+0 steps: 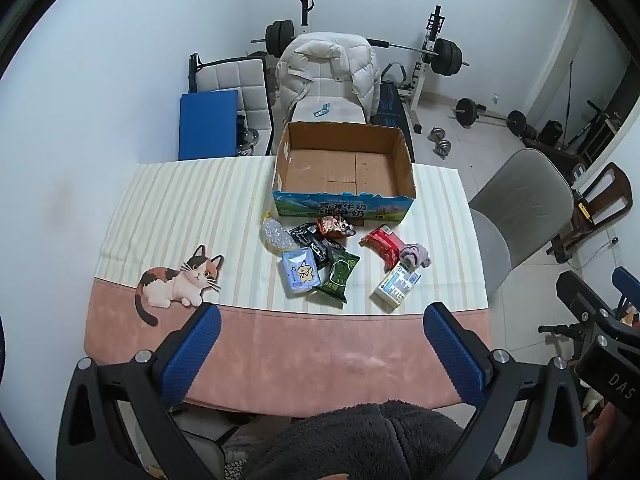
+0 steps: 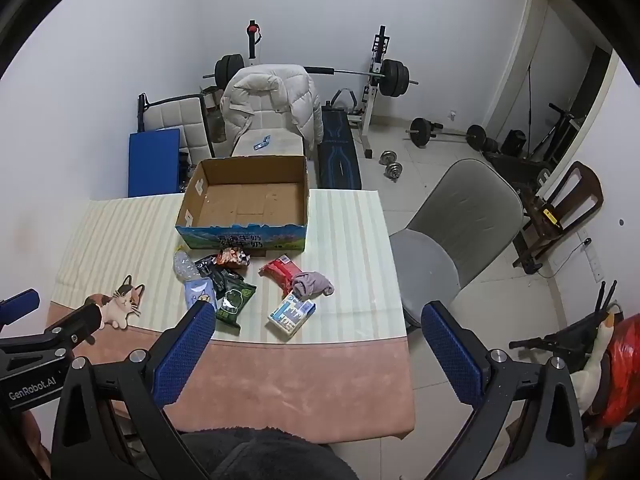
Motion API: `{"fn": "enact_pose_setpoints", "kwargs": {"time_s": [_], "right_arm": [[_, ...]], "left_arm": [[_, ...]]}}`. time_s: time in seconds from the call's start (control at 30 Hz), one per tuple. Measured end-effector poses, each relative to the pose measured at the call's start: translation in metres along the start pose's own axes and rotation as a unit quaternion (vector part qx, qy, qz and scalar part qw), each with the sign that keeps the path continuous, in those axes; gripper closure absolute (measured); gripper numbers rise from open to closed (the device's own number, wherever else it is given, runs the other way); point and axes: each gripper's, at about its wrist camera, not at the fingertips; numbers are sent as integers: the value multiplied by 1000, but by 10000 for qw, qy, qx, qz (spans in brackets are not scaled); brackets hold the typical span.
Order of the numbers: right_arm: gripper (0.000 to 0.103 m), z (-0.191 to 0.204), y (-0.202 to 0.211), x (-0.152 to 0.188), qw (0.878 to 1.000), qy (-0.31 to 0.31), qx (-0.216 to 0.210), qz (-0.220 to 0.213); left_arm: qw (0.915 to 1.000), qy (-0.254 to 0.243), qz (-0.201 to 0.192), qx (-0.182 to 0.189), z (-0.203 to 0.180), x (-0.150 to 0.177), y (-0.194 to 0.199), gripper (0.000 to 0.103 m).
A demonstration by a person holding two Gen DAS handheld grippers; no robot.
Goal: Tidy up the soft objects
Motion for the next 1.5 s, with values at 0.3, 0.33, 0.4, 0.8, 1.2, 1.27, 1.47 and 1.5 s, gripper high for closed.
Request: {"fn": "enact_pose_setpoints", "kwargs": {"time_s": [0.3, 0.33, 0.4, 0.8, 1.2, 1.27, 1.47, 1.5], "right_arm": [[0, -1, 0, 0, 10000, 14, 38, -10], [0, -1, 0, 0, 10000, 29, 39, -9], [0, -3, 2, 1, 10000, 21, 24, -15], [0, 3, 2, 2, 10000, 58, 20, -67], [0, 7, 2, -1, 9999, 97, -1, -53], [0, 7, 2, -2, 9999, 101, -16, -33], [0, 8, 4, -4, 9999, 100, 0, -67], [0, 8, 4, -3, 9999, 110, -3, -63]], "left_arm": [[10000, -1, 15, -8, 0, 0, 0, 0], [10000, 0, 16, -8, 0, 0, 0, 0], [10000, 1, 7, -8, 0, 0, 0, 0], [10000, -4, -45, -15, 2, -1, 2, 0], [10000, -14, -53, -17, 1, -3, 3, 0], [10000, 6, -55, -16, 2, -3, 3, 0], [10000, -1, -76, -24, 3, -4, 4, 0], [10000, -1, -80, -26, 3, -4, 4, 0]]}}
Point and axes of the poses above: each gripper's, at about its wrist camera, not at the fingertips, and y roughly against the way its jaws point, z to its left, x to its underside, and after that the axes turned 6 degrees about z, right-handed
